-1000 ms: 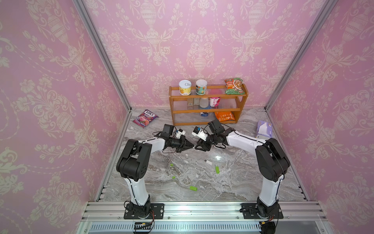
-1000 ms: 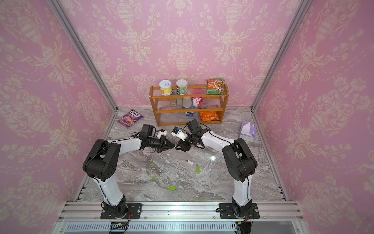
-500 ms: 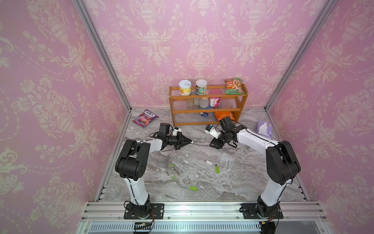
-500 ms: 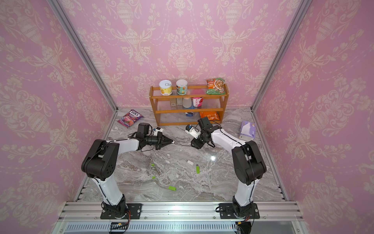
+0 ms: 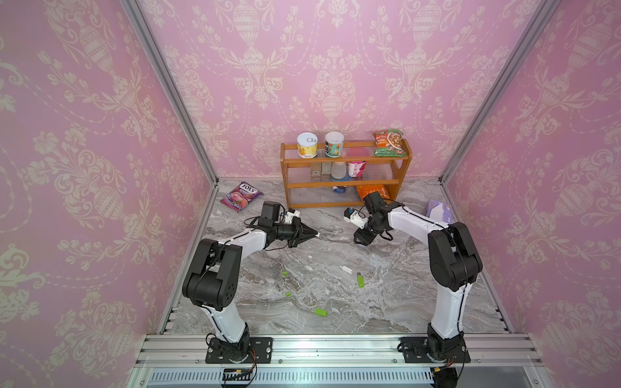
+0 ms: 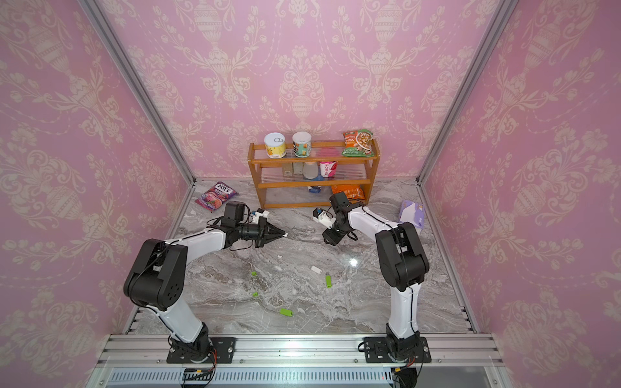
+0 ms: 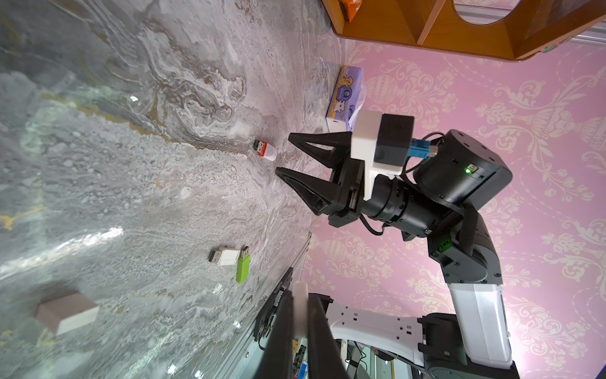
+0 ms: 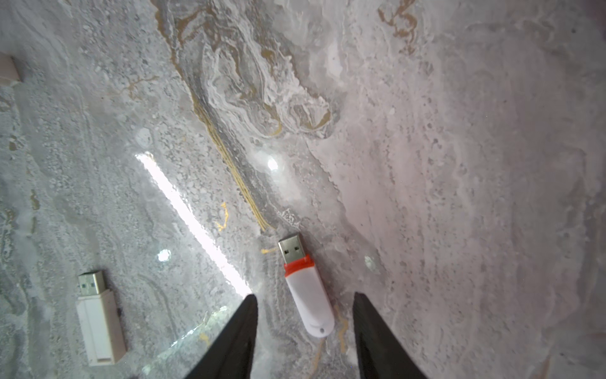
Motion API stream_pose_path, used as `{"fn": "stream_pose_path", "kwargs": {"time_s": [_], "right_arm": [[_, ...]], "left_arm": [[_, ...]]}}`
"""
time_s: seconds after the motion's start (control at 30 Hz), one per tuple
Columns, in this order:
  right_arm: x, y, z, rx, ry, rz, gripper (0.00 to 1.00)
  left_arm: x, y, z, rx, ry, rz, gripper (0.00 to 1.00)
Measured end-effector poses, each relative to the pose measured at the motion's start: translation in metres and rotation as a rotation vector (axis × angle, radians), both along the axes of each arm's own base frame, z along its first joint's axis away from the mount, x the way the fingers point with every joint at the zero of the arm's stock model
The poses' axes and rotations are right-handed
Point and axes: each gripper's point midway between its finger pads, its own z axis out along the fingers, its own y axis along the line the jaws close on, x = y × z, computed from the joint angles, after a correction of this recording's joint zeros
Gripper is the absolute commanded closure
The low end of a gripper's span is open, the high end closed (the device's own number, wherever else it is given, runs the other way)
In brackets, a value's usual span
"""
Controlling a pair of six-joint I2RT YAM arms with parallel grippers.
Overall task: Close the usb drive cover
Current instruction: Pick up the USB drive from the center of the board.
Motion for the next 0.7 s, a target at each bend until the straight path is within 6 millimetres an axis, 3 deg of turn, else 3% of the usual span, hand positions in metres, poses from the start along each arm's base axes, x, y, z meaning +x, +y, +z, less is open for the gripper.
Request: {"fn": "stream_pose_path", "kwargs": {"time_s": [0.47,0.7], "right_arm": [[-0.006,-0.009,-0.023,-0.088,0.058,0.003,0.59],[-0.003,-0.003,-0.023,-0.115,0.051,0.02,0.68]], "left_arm": [[0.001,0.004,-0.001,0.004,0.003,0.008,1.0],[0.002,0.005,0.0,0.003,0.002,0.01,1.0]]}}
